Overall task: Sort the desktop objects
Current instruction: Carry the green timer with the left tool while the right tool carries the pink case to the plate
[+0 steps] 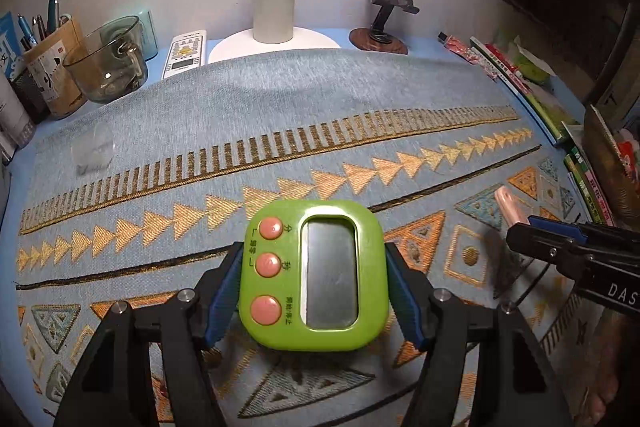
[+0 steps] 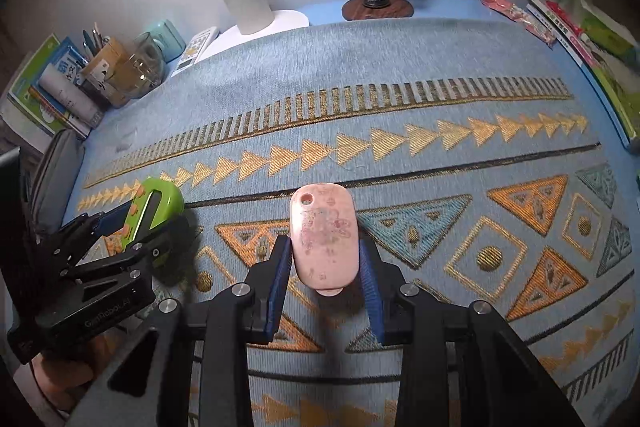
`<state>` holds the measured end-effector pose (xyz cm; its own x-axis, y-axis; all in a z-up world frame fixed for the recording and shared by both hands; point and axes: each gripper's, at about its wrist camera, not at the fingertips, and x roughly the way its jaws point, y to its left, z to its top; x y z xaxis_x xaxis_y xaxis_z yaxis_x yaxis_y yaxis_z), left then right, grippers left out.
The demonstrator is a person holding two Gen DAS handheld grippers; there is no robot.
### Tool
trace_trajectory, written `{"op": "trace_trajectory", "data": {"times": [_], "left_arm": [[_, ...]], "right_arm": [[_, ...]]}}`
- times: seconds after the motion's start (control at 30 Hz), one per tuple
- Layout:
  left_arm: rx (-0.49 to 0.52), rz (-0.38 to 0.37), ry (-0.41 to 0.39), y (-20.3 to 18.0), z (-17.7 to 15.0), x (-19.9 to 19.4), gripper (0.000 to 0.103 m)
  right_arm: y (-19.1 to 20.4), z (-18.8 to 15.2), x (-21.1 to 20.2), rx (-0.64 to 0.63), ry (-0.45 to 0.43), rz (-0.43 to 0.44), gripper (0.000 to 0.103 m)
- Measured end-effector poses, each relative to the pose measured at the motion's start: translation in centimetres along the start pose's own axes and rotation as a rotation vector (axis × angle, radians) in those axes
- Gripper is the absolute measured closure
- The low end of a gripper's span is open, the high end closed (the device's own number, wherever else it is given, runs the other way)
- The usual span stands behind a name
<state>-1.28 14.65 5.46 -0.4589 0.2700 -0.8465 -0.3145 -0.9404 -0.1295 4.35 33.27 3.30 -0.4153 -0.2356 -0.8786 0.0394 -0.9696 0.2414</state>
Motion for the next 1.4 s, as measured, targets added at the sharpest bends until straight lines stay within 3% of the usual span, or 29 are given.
{"op": "trace_trajectory", "data": {"times": [0.23,0.67,1.03,1.2,1.4], "left_arm": [[-0.015,-0.118,-0.043,-6.2,1.1,-4.1,0.04],[0.181,-0.287,-0.124,-22.9,6.8,-8.2,0.04],[0.326,-0.402,-0.161,-36.4,9.9,-6.9,0.04],[0.34,-0.42,-0.153,-40.2,10.4,-5.4,0.04],[0.345,-0.42,-0.13,-43.3,10.5,-3.4,0.04]], "right_arm": [[-5.1,-1.5,-6.6,0.072,-0.042,0.015,0.068],[-15.8,-3.4,-18.3,0.225,-0.186,-0.042,0.068],[-26.9,-3.3,-25.4,0.364,-0.33,-0.152,0.068],[-31.6,-3.7,-27.6,0.418,-0.373,-0.208,0.068],[-36.7,-4.3,-28.1,0.473,-0.363,-0.244,0.068]]}}
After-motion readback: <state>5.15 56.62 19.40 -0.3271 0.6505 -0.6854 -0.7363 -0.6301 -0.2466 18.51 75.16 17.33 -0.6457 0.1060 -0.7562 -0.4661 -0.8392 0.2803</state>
